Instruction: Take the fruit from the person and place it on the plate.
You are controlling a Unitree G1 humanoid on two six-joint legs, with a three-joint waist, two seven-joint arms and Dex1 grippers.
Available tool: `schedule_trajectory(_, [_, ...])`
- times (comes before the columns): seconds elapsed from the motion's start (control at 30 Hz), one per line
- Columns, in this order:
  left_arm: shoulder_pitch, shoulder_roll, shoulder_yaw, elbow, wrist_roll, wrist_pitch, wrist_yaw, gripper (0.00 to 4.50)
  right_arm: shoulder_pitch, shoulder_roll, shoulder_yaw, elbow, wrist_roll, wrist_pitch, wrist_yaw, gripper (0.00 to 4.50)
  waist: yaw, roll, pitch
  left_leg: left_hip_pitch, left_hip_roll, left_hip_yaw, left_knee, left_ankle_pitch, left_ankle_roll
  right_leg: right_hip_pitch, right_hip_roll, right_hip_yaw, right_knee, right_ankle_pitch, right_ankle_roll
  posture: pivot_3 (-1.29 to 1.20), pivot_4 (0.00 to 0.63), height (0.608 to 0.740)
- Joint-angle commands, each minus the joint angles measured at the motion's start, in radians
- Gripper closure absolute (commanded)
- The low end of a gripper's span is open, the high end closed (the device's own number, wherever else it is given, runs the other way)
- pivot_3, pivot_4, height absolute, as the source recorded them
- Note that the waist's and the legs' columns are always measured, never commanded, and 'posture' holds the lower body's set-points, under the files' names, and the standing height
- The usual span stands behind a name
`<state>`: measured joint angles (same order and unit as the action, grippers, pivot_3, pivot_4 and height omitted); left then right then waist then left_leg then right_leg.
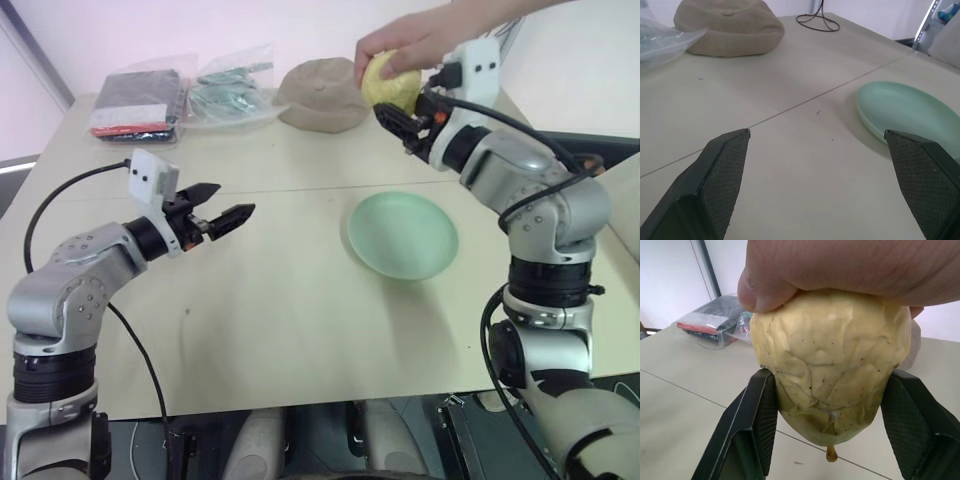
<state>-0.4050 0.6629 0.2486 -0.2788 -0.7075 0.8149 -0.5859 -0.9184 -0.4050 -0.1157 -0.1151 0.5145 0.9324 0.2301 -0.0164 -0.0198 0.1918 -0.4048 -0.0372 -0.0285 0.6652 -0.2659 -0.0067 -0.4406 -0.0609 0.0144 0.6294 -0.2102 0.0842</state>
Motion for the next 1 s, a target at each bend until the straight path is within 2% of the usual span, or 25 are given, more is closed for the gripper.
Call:
schedule_trajectory(0.03, [-0.009,0.0,0.016,-0.03,-0.005,-0.015,0.002,0.0,-0.042,0.008,-0.004,-0.03,-0.005,-0.014,0.006,2.15,0.0,0.0,0.0,0.0,0.0,0.0,0.0,0.0,0.0,0.0,0.0,0.0,0.0,0.0,0.0,0.0,0.15,0.74])
schedule_trajectory(0.27, [-0.008,0.001,0.016,-0.028,-0.005,-0.014,0.0,0.0,-0.001,-0.024,-0.011,-0.086,0.008,0.026,0.027,2.15,0.001,0.0,0.0,-0.001,0.0,0.0,0.0,0.0,0.0,0.0,0.0,0.0,0.0,0.0,0.0,0.0,0.15,0.74])
schedule_trajectory(0.43, [-0.006,0.004,0.016,-0.027,-0.003,-0.015,-0.004,0.0,0.116,-0.119,0.012,-0.196,0.032,0.087,0.115,2.15,0.005,0.0,0.0,-0.002,0.0,-0.001,0.0,0.0,0.0,-0.001,-0.001,0.0,-0.001,0.0,0.0,0.0,0.15,0.74])
schedule_trajectory(0.53, [-0.008,0.003,0.014,-0.022,0.0,-0.018,-0.006,0.0,0.246,-0.195,0.053,-0.261,0.004,0.097,0.154,2.15,0.005,0.0,0.0,-0.002,-0.001,0.0,0.0,0.0,0.001,-0.001,-0.001,0.0,-0.001,0.0,0.0,0.0,0.15,0.74])
schedule_trajectory(0.7, [-0.016,0.003,0.006,-0.012,0.004,-0.018,-0.01,0.0,0.406,-0.239,0.067,-0.308,-0.031,0.073,0.168,2.15,-0.001,0.0,0.0,-0.002,0.0,0.0,0.0,0.0,0.001,-0.001,-0.001,0.0,-0.001,0.0,0.0,0.0,0.15,0.74])
schedule_trajectory(1.0, [-0.029,0.003,-0.007,-0.001,0.011,-0.017,-0.017,0.0,0.487,-0.275,0.088,-0.287,-0.093,0.063,0.181,2.15,0.004,0.0,0.0,-0.002,0.0,0.0,0.0,0.0,0.001,-0.001,0.0,0.0,-0.001,0.0,0.0,0.0,0.15,0.74])
